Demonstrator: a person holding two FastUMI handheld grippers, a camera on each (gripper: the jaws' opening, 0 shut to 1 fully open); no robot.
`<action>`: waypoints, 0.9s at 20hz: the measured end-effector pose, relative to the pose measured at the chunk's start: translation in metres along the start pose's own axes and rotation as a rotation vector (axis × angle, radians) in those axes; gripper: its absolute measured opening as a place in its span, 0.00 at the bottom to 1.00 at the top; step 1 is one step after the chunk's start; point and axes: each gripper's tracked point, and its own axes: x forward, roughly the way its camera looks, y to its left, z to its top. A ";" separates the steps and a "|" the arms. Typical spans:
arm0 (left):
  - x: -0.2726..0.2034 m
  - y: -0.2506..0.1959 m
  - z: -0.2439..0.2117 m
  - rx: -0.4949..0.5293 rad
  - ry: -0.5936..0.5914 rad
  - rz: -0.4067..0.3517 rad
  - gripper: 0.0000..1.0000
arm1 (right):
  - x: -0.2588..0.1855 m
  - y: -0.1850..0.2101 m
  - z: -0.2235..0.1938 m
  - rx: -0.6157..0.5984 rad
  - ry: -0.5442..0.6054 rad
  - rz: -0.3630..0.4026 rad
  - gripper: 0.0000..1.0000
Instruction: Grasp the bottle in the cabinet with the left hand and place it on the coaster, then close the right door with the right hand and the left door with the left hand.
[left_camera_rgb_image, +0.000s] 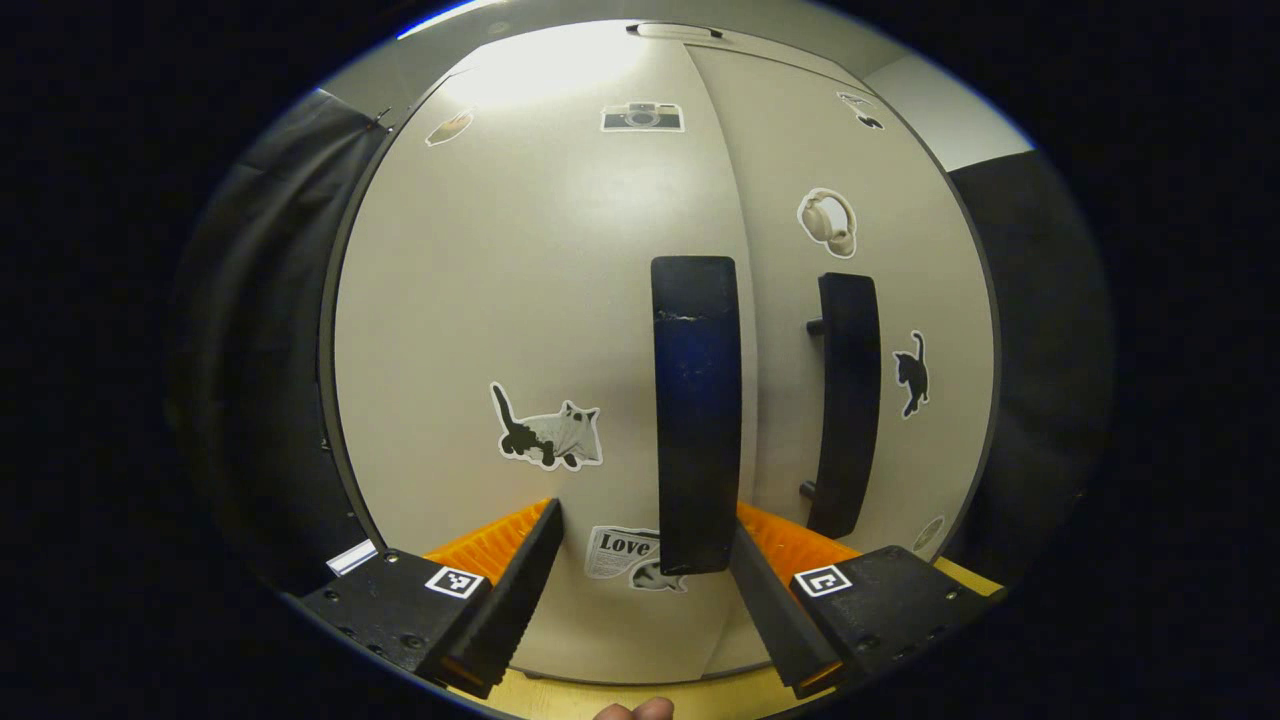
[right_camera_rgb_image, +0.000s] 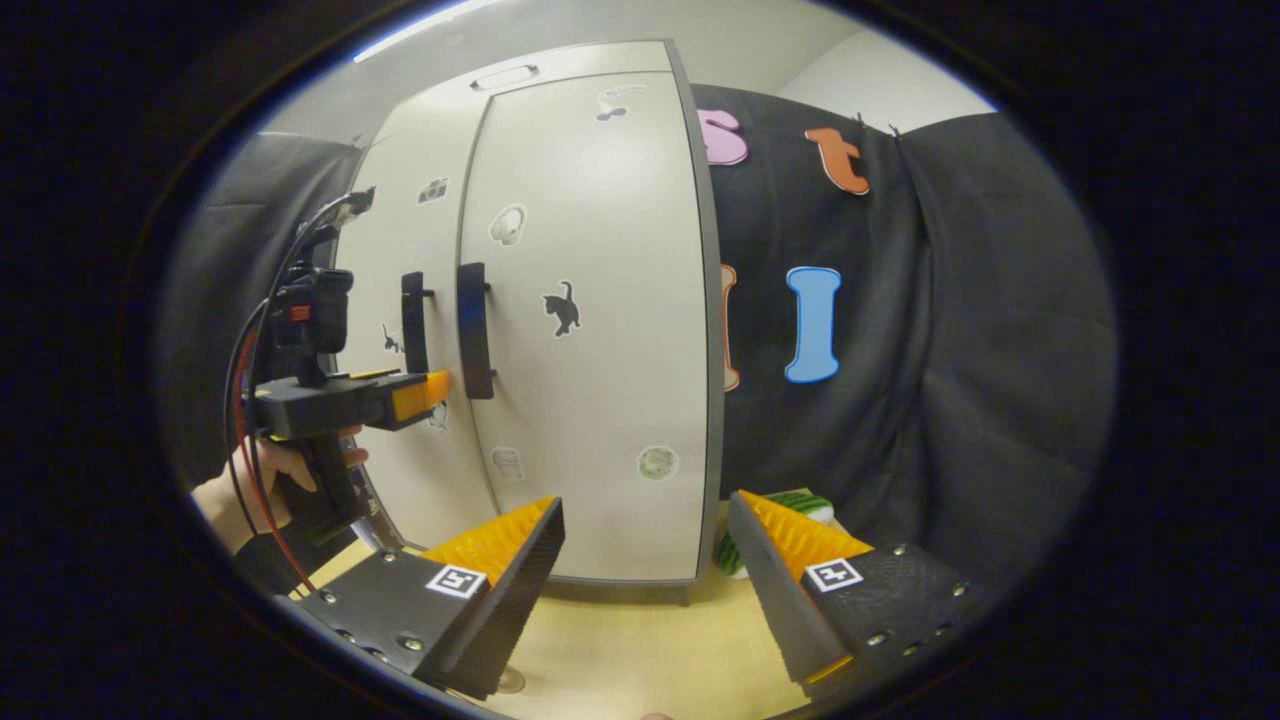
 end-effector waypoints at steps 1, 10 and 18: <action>-0.001 0.000 0.001 0.013 -0.003 0.002 0.97 | -0.001 0.001 0.001 0.001 -0.003 0.002 1.00; -0.066 -0.008 0.021 0.000 -0.035 -0.030 0.95 | -0.014 0.020 0.021 0.020 -0.035 0.017 1.00; -0.154 0.027 0.036 -0.048 -0.034 0.015 0.95 | -0.029 0.041 0.040 0.024 -0.058 0.014 1.00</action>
